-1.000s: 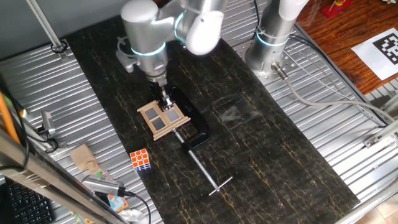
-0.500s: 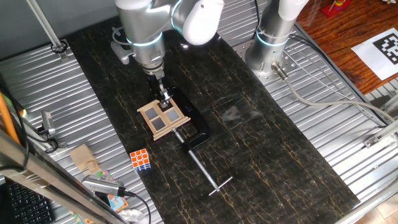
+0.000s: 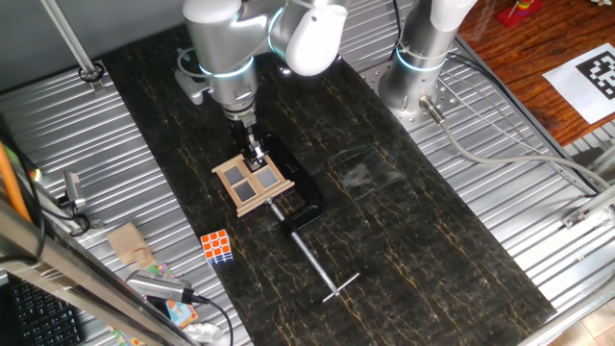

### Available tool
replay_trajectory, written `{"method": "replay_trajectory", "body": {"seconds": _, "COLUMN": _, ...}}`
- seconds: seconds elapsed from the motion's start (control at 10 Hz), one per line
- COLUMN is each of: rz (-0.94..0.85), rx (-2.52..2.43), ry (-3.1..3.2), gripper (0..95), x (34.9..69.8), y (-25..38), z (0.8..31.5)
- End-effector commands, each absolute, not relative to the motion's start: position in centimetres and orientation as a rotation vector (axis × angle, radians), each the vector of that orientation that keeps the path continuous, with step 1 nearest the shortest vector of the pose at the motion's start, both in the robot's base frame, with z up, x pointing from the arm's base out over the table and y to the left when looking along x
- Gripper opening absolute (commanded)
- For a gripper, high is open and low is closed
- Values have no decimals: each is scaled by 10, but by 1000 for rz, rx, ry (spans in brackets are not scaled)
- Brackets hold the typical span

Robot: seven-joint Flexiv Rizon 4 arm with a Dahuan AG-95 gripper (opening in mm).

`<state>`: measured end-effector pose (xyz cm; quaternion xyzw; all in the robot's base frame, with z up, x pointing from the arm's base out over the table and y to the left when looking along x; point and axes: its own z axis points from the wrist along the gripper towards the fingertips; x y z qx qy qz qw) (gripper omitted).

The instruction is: Close a sliding window

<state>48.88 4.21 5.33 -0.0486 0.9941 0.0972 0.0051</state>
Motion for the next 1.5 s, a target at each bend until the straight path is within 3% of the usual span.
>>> {"method": "replay_trajectory", "body": {"seconds": 0.1, "rz": 305, "rx": -154, "ry": 3112, "gripper": 0, "x": 489, "y": 42, "z": 54}}
{"method": "replay_trajectory", "body": {"seconds": 1.5, "rz": 244, "rx": -116, "ry": 3156, "gripper": 0, "x": 489, "y": 42, "z": 54}}
